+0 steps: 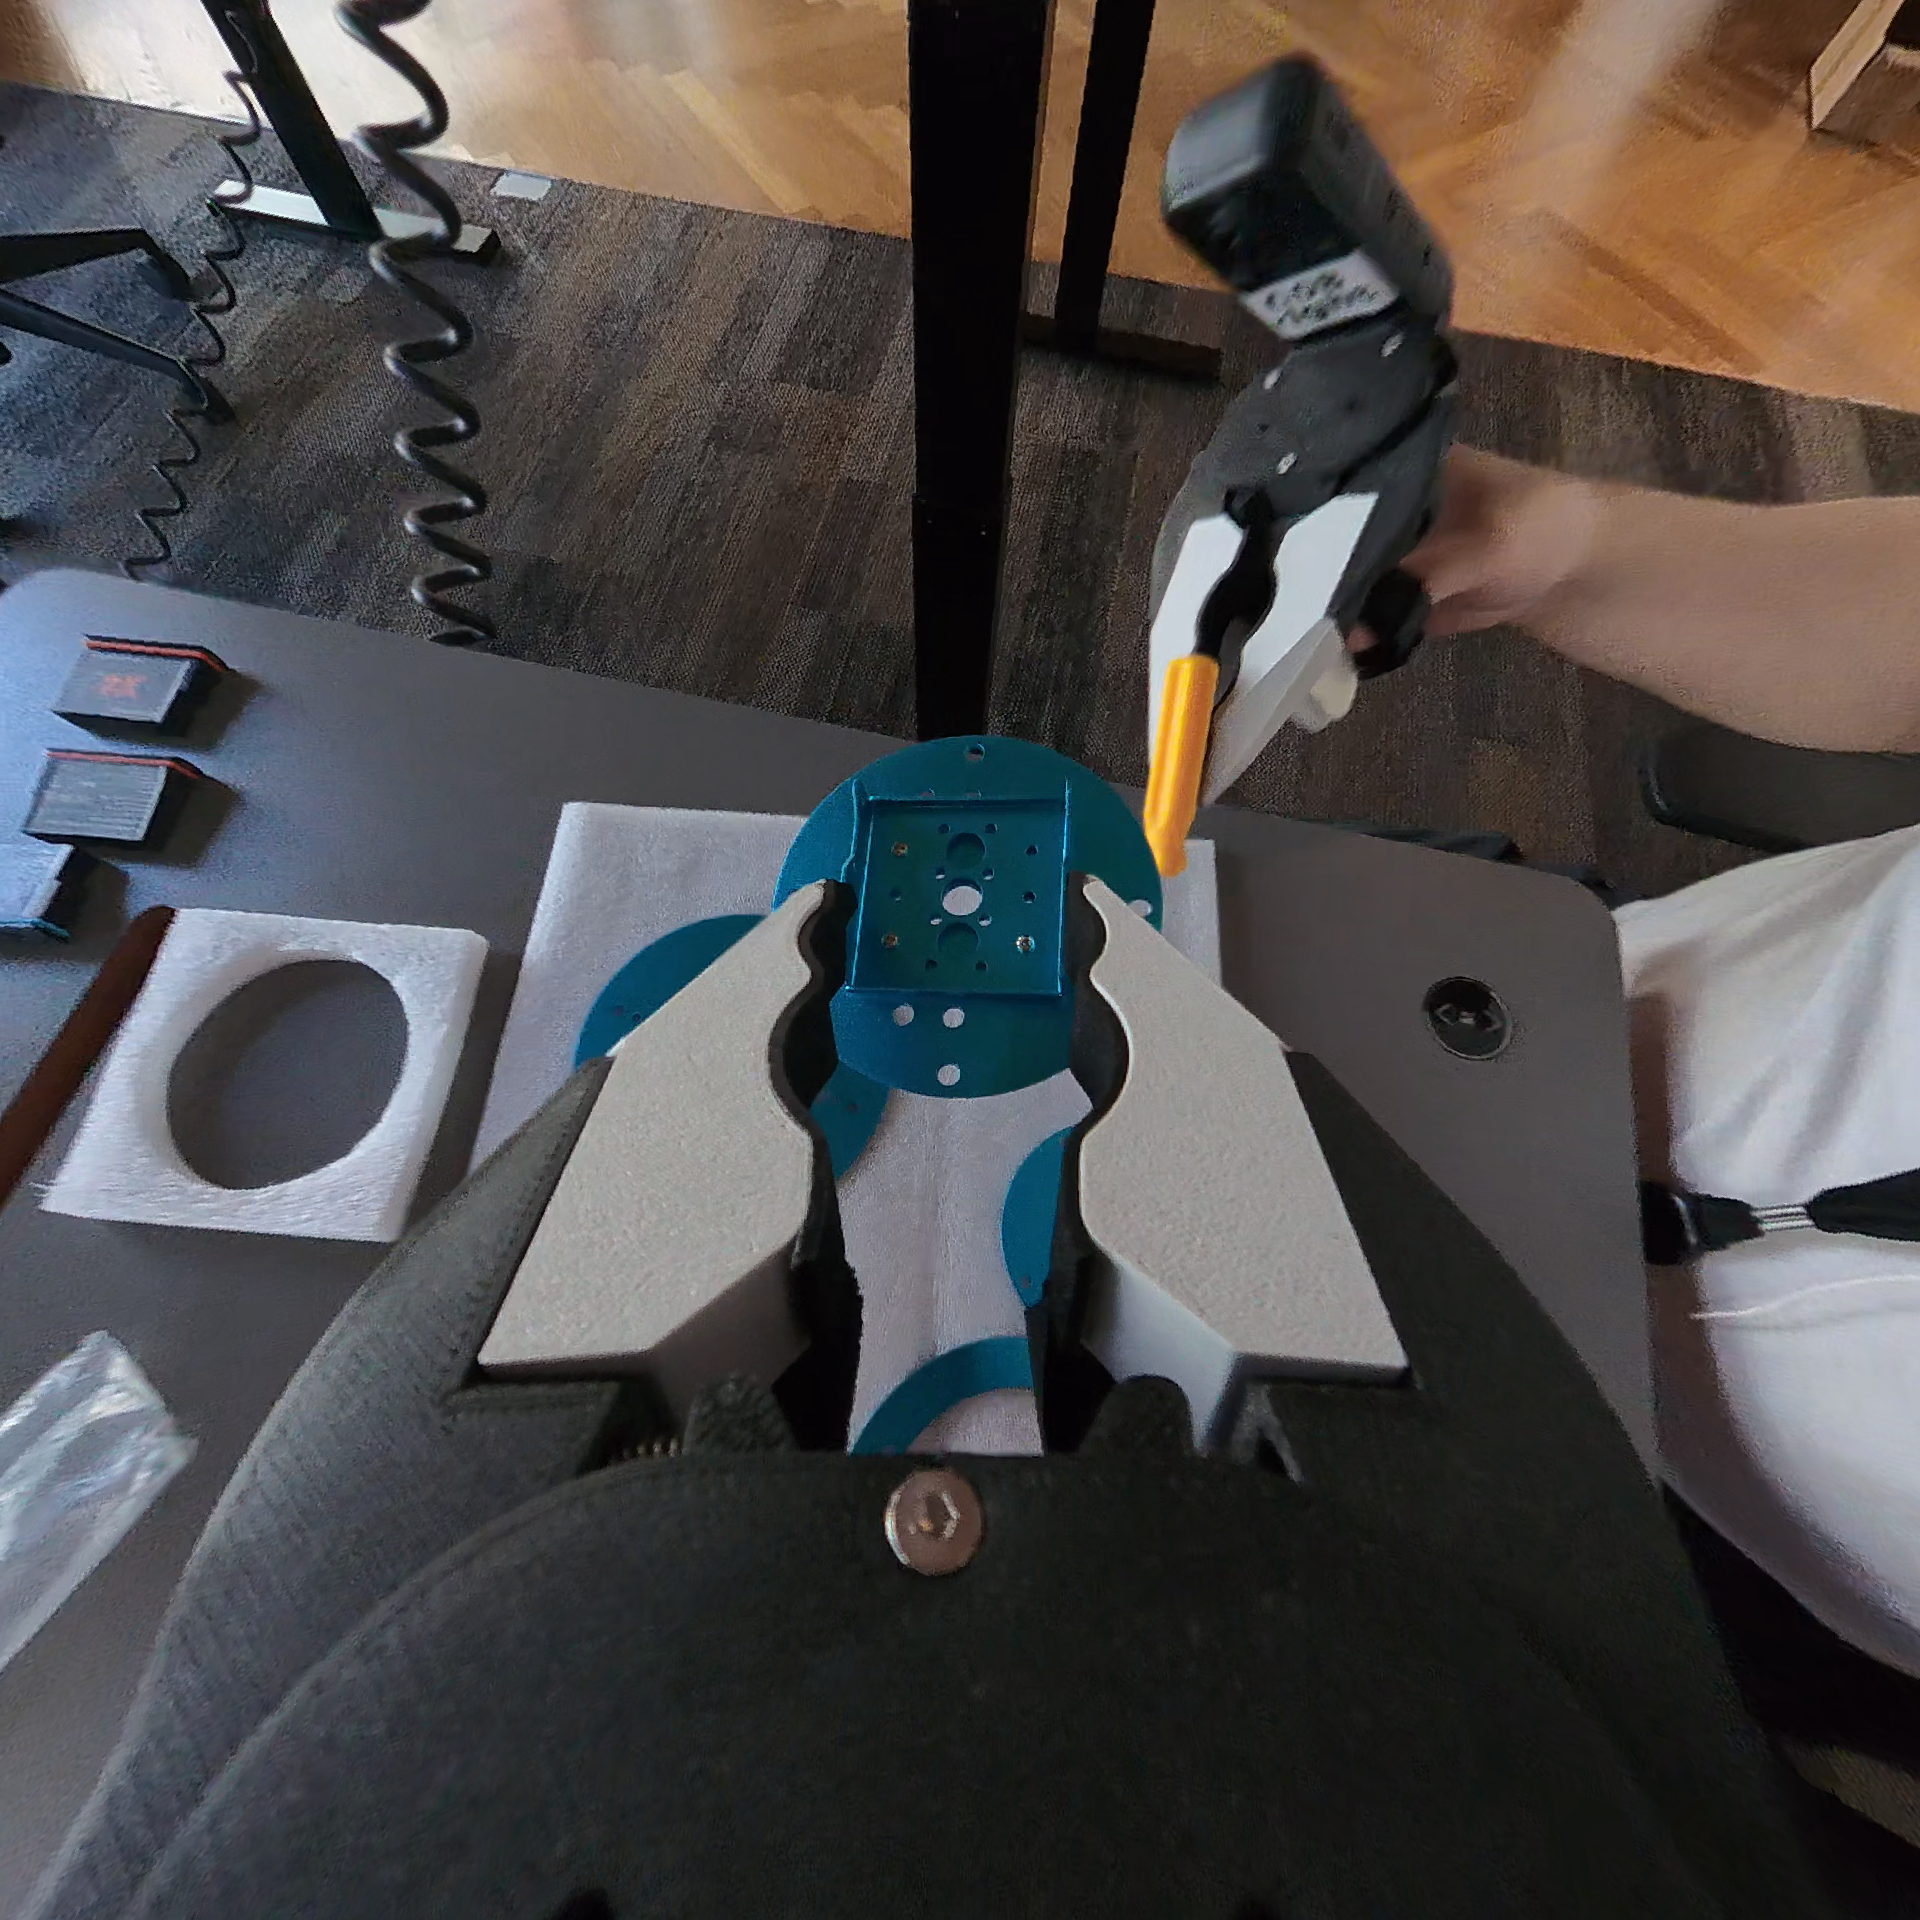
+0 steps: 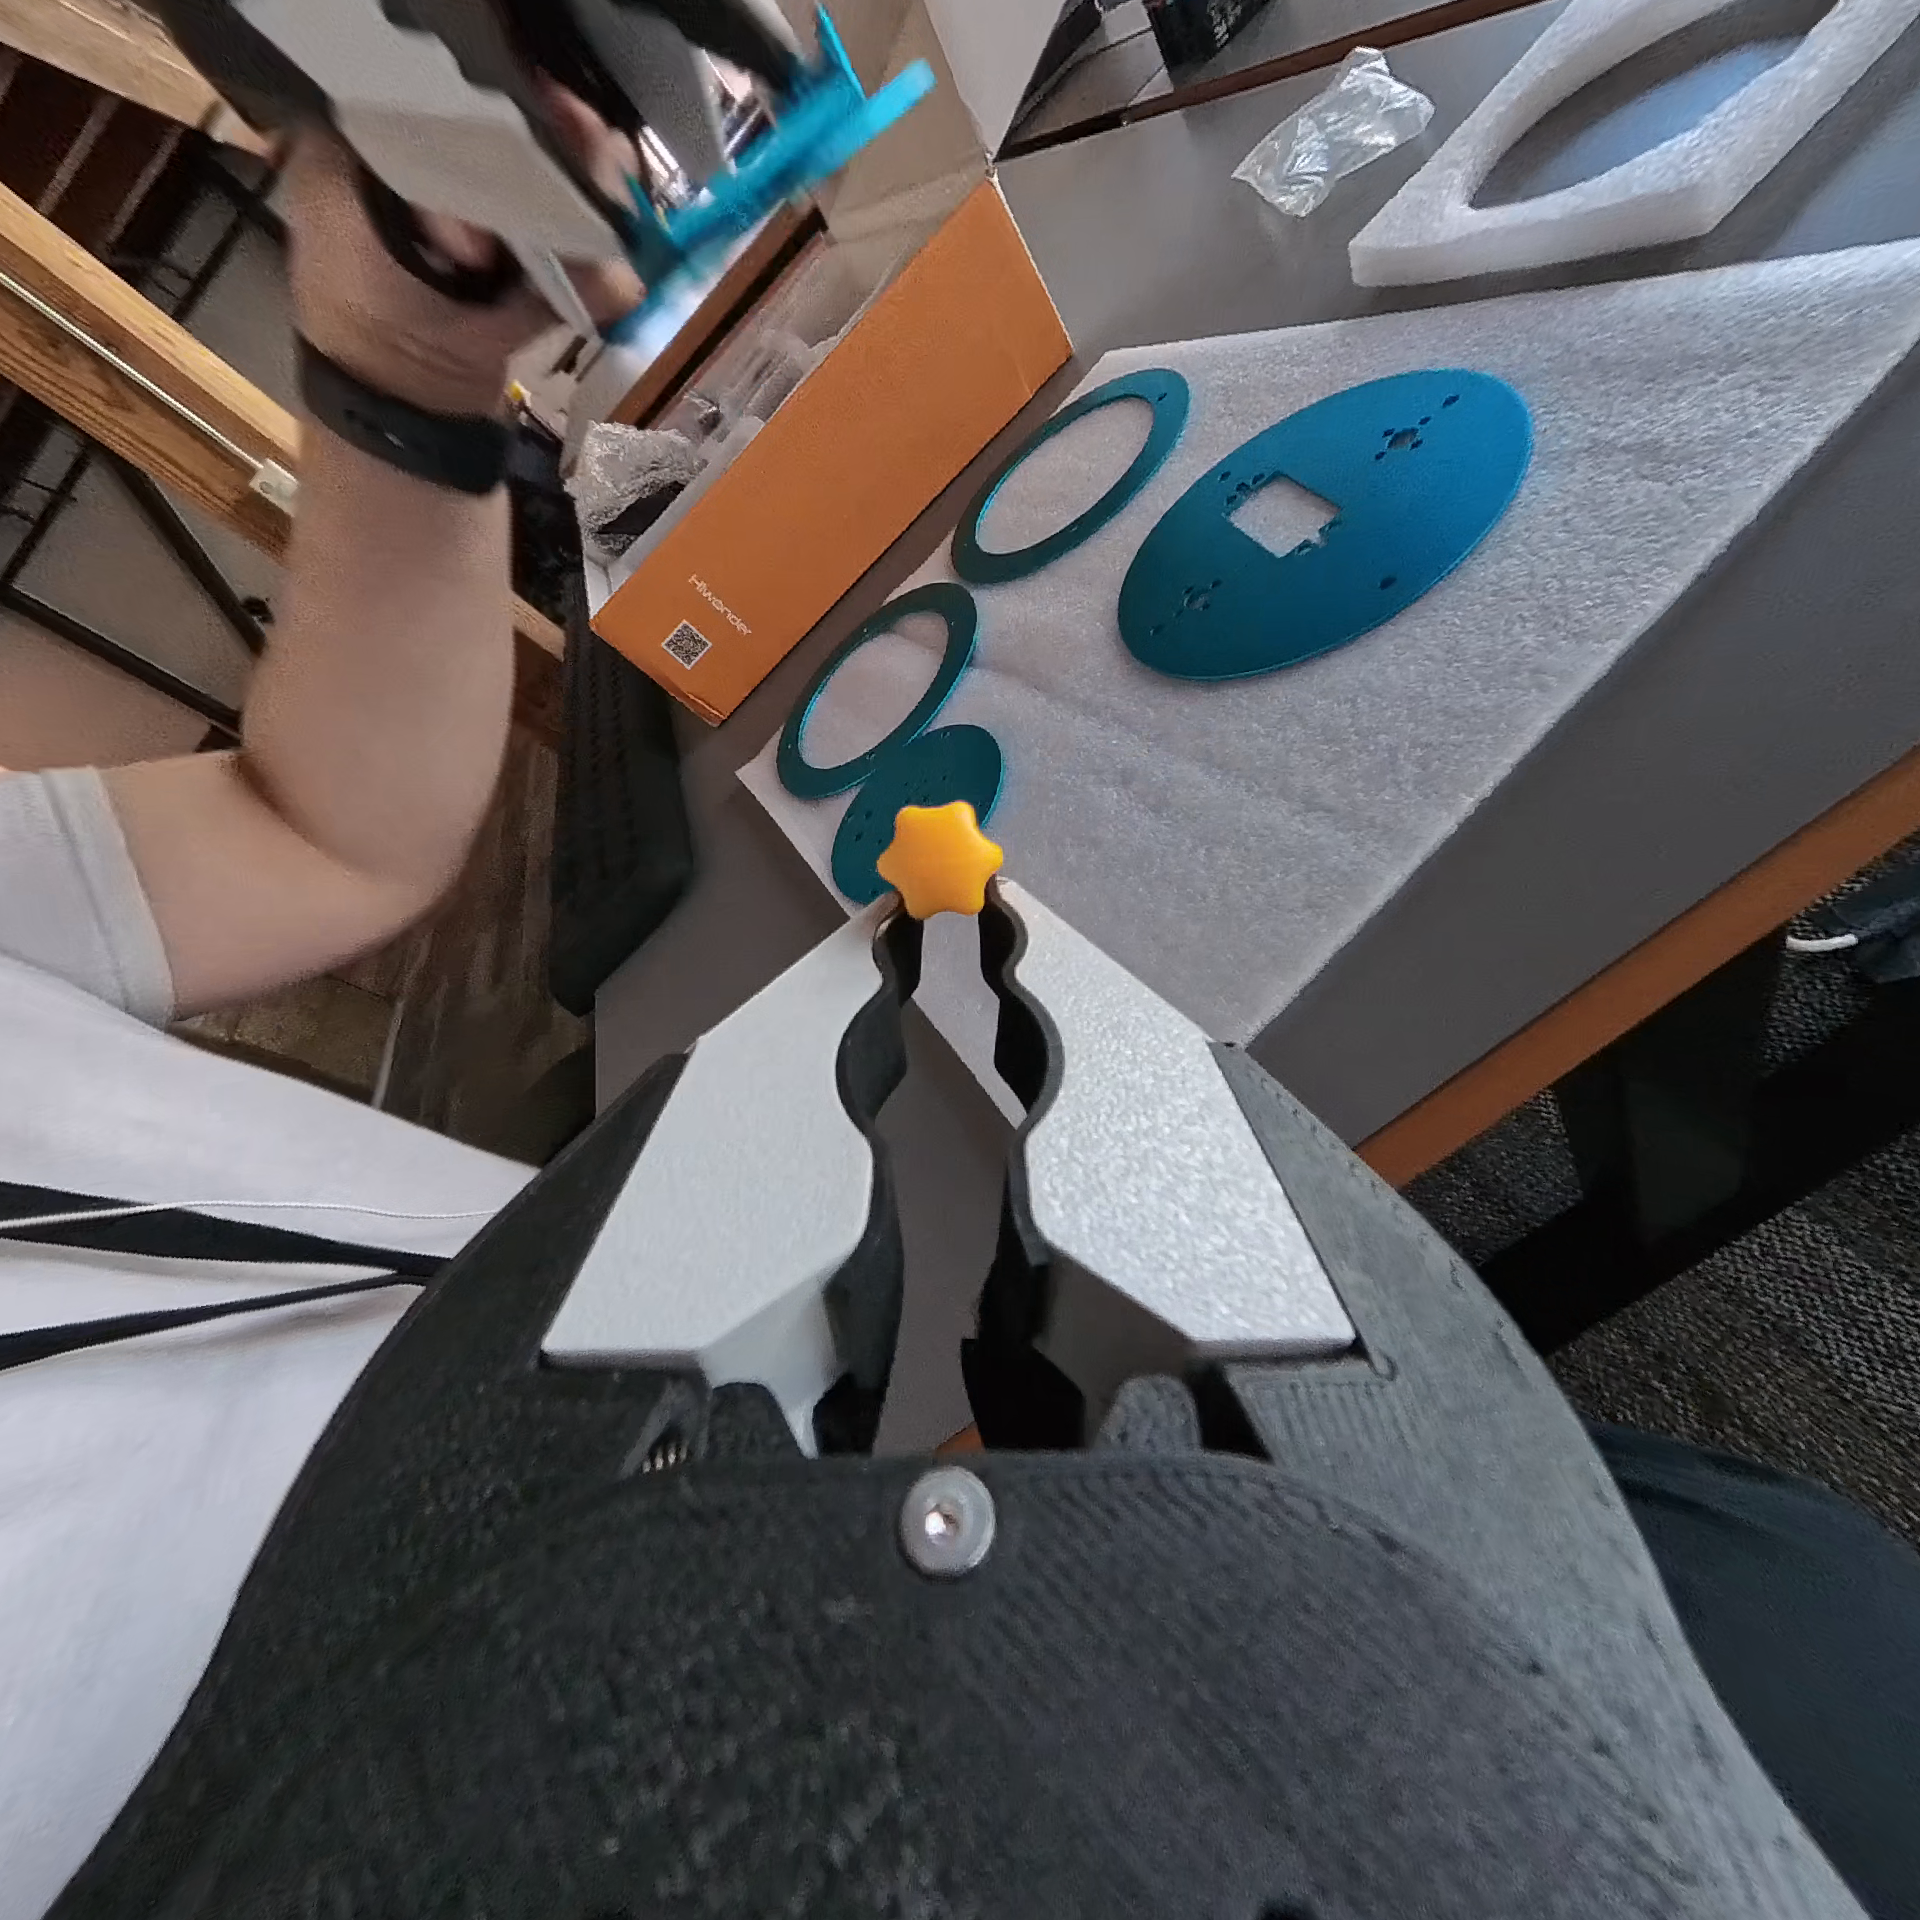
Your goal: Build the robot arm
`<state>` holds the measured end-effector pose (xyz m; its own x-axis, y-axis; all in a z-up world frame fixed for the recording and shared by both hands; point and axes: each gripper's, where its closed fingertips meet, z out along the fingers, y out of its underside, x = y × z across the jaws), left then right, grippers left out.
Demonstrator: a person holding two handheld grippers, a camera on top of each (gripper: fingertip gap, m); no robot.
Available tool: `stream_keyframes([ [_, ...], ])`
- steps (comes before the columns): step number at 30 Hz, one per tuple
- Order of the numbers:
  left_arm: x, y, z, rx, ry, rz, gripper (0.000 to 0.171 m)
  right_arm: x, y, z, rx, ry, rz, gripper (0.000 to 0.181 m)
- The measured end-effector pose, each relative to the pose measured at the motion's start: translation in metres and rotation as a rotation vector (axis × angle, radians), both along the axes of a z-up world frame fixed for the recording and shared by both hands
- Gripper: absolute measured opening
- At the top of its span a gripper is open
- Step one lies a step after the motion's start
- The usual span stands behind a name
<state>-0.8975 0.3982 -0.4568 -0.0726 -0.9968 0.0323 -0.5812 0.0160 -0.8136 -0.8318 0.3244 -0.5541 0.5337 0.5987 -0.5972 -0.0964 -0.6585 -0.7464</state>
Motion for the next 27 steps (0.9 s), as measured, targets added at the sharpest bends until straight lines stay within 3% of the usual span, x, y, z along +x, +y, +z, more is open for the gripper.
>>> stream_keyframes([
  [6,-0.003,-0.020,0.095,-0.049,0.065,-0.028,0.040,-0.006,-0.004,-0.010,0.008,-0.013,0.036,0.010],
  [12,-0.001,-0.059,0.185,-0.078,0.060,-0.098,0.040,-0.006,-0.008,-0.010,0.043,-0.040,0.048,0.010],
  [15,0.002,-0.079,0.218,-0.049,0.044,-0.136,0.040,-0.006,-0.009,-0.010,0.049,-0.038,0.046,0.010],
  [19,0.007,-0.091,0.247,-0.012,-0.021,-0.143,0.016,-0.005,-0.008,-0.011,0.044,-0.026,0.046,0.010],
  [22,0.010,-0.085,0.235,0.038,-0.028,-0.107,0.000,-0.008,-0.001,-0.009,0.014,-0.011,0.020,0.010],
  [25,0.006,-0.079,0.181,0.061,-0.017,-0.088,0.000,-0.026,0.014,0.033,0.086,0.037,0.019,0.009],
  [27,0.000,-0.070,0.128,0.074,0.005,-0.036,0.000,-0.030,0.021,0.035,0.073,-0.038,0.033,0.010],
])
